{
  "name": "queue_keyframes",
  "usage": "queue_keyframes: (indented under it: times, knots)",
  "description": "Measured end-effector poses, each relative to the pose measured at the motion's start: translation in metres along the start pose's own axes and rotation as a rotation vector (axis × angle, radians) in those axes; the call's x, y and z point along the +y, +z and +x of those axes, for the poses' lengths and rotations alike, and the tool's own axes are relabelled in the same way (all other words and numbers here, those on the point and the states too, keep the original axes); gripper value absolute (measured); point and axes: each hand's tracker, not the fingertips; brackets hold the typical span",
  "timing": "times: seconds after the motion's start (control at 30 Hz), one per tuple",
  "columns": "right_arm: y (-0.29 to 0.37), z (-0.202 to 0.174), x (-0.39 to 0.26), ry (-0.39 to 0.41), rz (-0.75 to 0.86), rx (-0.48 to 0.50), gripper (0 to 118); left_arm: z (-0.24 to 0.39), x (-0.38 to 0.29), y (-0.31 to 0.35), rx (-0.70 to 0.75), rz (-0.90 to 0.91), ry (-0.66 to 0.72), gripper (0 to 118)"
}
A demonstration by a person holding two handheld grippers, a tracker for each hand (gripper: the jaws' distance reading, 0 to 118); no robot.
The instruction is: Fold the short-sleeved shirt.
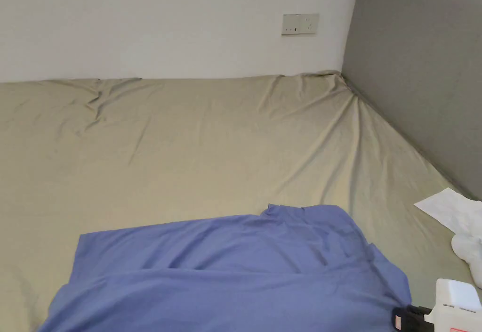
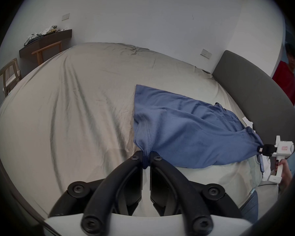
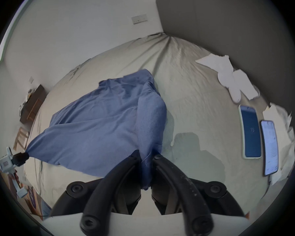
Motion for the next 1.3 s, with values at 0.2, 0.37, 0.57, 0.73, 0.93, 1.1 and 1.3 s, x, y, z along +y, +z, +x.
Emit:
queue_keyframes:
  times: [0.2,0.37,0.57,0.73,0.93,1.1,1.3]
  knots:
    - [0.054,0.003,-0.020,0.066,-0.071,-0.022,10,-0.007,-0.024,0.045,0.008,-0.033,-0.018,6]
    - [0.071,0.024,-0.068,0.085,-0.197,-0.042,10,-0.022,-0.064,0.062,0.063,-0.152,-0.051,6]
    - [0.028,0.034,-0.112,0.038,-0.270,-0.075,10,-0.034,-0.100,0.033,0.069,-0.229,0.027,6]
    - [0.011,0.032,-0.121,0.074,-0.285,-0.107,10,-0.045,-0.111,0.016,0.077,-0.251,0.048,6]
    - [0.037,0.031,-0.109,0.091,-0.194,-0.188,108,-0.057,-0.107,0.015,0.092,-0.228,0.073,112]
    - [0.119,0.009,-0.080,0.064,0.160,-0.161,117,-0.035,-0.075,0.084,-0.017,0.052,0.162,116]
    - [0.171,-0.025,-0.063,0.008,0.322,-0.113,1,-0.007,-0.036,0.108,-0.124,0.185,0.114,4]
